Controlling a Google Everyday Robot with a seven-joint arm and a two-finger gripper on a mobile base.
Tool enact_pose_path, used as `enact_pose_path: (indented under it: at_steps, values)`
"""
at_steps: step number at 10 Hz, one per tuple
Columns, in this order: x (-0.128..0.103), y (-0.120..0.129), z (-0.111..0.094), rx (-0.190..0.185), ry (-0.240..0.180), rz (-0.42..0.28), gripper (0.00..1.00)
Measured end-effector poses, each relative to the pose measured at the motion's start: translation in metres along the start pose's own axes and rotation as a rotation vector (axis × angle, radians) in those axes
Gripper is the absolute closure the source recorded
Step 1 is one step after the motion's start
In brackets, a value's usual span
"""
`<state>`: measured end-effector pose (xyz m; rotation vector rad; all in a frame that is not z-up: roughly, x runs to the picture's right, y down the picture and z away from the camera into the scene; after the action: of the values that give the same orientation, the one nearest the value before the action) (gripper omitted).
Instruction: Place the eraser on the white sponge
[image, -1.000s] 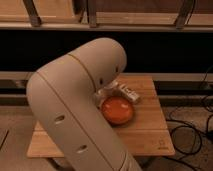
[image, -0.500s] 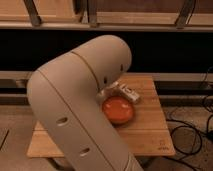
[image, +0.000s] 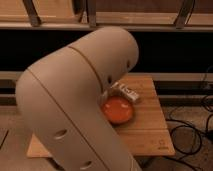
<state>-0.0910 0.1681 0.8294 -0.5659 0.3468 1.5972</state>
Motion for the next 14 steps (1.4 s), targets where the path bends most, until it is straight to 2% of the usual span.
enact_pose_path:
  at_steps: [3, 6, 8, 11, 13, 14]
  values:
    - [-0.01, 0.035, -0.028, -0.009, -0.085, -0.131, 1.0]
    - [-0.027, 0.078, -0.033, -0.012, -0.146, -0.323, 1.0]
    - [-0.039, 0.094, -0.027, -0.029, -0.159, -0.412, 1.0]
    - [-0.066, 0.108, -0.009, -0.077, -0.157, -0.509, 1.0]
    - [-0.081, 0.115, 0.002, -0.104, -0.143, -0.559, 1.0]
    - [-0.086, 0.12, 0.011, -0.122, -0.122, -0.591, 1.0]
